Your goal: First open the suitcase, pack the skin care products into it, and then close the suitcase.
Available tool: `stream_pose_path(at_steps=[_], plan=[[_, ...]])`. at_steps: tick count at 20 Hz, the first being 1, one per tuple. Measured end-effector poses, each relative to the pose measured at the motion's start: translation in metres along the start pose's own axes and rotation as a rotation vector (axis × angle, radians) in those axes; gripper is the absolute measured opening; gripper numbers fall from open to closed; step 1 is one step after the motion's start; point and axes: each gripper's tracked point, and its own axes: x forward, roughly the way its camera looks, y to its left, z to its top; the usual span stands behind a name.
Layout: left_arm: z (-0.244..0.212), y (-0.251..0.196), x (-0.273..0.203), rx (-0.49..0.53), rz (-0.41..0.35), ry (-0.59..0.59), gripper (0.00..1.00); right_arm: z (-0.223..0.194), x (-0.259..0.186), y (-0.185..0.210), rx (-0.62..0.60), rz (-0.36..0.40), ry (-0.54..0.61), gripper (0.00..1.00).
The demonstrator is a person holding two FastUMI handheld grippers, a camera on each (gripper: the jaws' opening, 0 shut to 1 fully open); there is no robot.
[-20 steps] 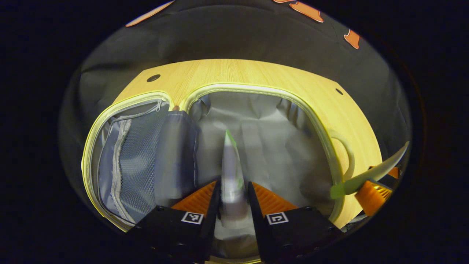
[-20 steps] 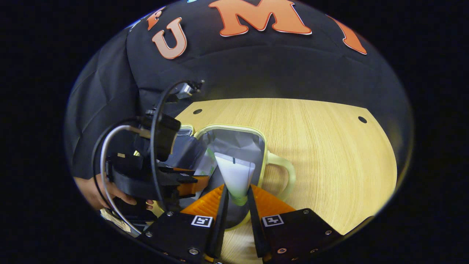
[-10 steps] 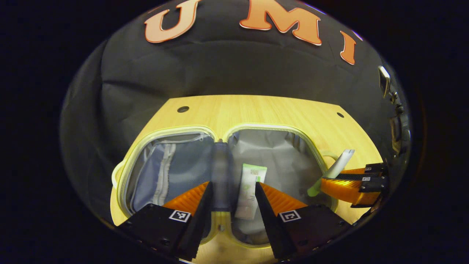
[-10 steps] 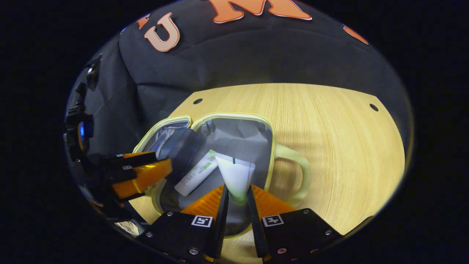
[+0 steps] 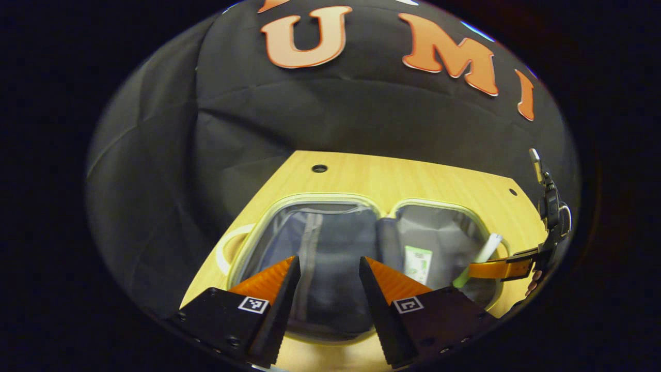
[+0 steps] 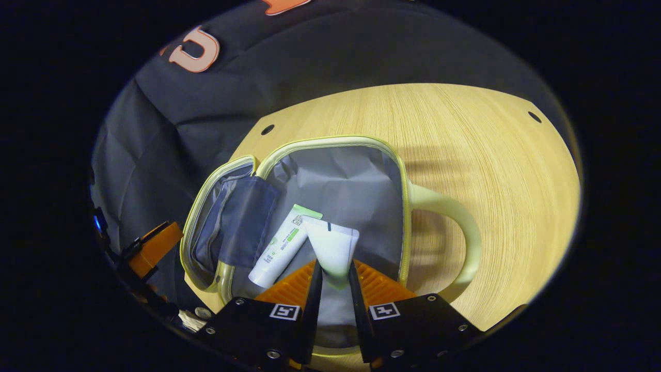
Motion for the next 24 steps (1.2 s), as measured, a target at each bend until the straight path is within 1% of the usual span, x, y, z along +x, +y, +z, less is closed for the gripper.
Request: stream_pose_path(at_steps=[2, 4, 6, 7, 8, 9, 10, 11, 12, 13, 14, 15, 16, 18, 21, 24], plan=[[-0.005, 0.026, -0.001, -0.043, 0.035, 0.019, 0.72, -0.001, 0.008, 0.002, 0.038, -0.013, 0.023, 0.35], [-0.011, 0.050, 0.005, -0.071, 0.065, 0.029, 0.72, 0.001, 0.007, 0.000, 0.061, -0.022, 0.036, 0.37], [-0.017, 0.074, 0.015, -0.092, 0.103, 0.027, 0.72, 0.002, 0.006, 0.000, 0.057, -0.029, 0.027, 0.36], [-0.016, 0.088, 0.016, -0.101, 0.126, 0.009, 0.72, 0.003, 0.003, 0.003, 0.051, -0.025, 0.019, 0.38], [-0.015, 0.100, 0.016, -0.114, 0.142, -0.010, 0.72, 0.001, -0.001, 0.004, 0.044, -0.030, 0.008, 0.44], [-0.013, 0.111, 0.017, -0.135, 0.158, -0.024, 0.73, 0.002, -0.005, 0.005, 0.035, -0.035, -0.005, 0.48], [-0.012, 0.122, 0.020, -0.165, 0.167, -0.037, 0.80, 0.001, -0.009, 0.004, 0.021, -0.042, -0.020, 0.53], [-0.014, 0.132, 0.021, -0.194, 0.176, -0.042, 0.80, 0.002, -0.015, 0.004, 0.008, -0.048, -0.037, 0.50], [-0.014, 0.143, 0.022, -0.224, 0.179, -0.050, 0.80, 0.002, -0.022, 0.004, -0.005, -0.055, -0.057, 0.62], [-0.014, 0.151, 0.021, -0.248, 0.179, -0.053, 0.81, 0.003, -0.029, 0.003, -0.021, -0.064, -0.076, 0.64], [-0.015, 0.158, 0.025, -0.275, 0.172, -0.056, 0.84, 0.004, -0.037, 0.000, -0.039, -0.080, -0.098, 0.69], [-0.016, 0.164, 0.027, -0.299, 0.166, -0.055, 0.83, 0.005, -0.045, -0.004, -0.056, -0.099, -0.120, 0.71], [-0.016, 0.171, 0.030, -0.327, 0.155, -0.055, 0.88, 0.007, -0.054, -0.006, -0.073, -0.112, -0.148, 0.73], [-0.021, 0.181, 0.043, -0.387, 0.131, -0.038, 0.88, 0.010, -0.074, -0.010, -0.097, -0.131, -0.198, 0.76], [-0.028, 0.187, 0.064, -0.485, 0.060, 0.013, 0.88, 0.020, -0.105, -0.019, -0.096, -0.169, -0.276, 0.80], [-0.037, 0.182, 0.089, -0.545, -0.011, 0.074, 0.88, 0.041, -0.149, -0.038, -0.091, -0.229, -0.384, 0.82]])
